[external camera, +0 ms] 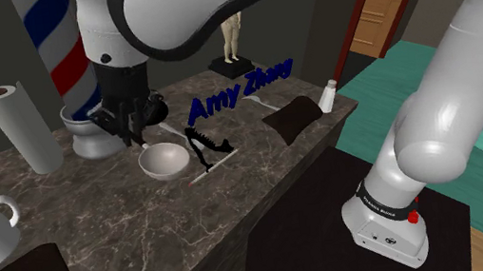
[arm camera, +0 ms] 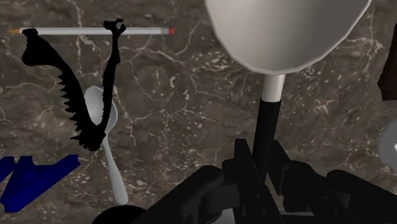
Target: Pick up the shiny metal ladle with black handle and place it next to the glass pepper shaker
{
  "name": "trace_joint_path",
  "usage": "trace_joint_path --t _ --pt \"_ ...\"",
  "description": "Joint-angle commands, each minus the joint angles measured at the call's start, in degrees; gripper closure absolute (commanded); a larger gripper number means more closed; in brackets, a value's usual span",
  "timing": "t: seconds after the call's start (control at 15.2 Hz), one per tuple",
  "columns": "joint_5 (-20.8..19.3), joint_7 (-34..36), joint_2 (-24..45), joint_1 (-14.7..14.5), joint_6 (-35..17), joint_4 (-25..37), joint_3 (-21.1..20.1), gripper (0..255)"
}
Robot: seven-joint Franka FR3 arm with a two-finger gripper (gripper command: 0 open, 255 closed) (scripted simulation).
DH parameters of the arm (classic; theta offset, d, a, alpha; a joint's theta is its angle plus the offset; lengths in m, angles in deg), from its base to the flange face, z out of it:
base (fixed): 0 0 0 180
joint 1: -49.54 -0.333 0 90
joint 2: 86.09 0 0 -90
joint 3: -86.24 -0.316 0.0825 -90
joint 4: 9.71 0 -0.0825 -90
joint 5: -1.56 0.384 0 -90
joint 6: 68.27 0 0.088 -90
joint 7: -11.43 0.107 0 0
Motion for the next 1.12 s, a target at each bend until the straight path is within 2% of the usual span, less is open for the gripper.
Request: trace_joint_path --t 0.0,0.46,0.79,1.06 --pt "0.35 -0.31 -0.47 0.08 1.62 1.20 0.06 255" --pt "1.03 -0.81 -1.48 0.18 6.16 4.89 0.15 255" --pt "6.77 -9.95 -10.12 2.90 5.20 -3.77 4.28 255" --pt "9.63 -16.80 -15.77 4.20 5.25 -9.41 8.38 255"
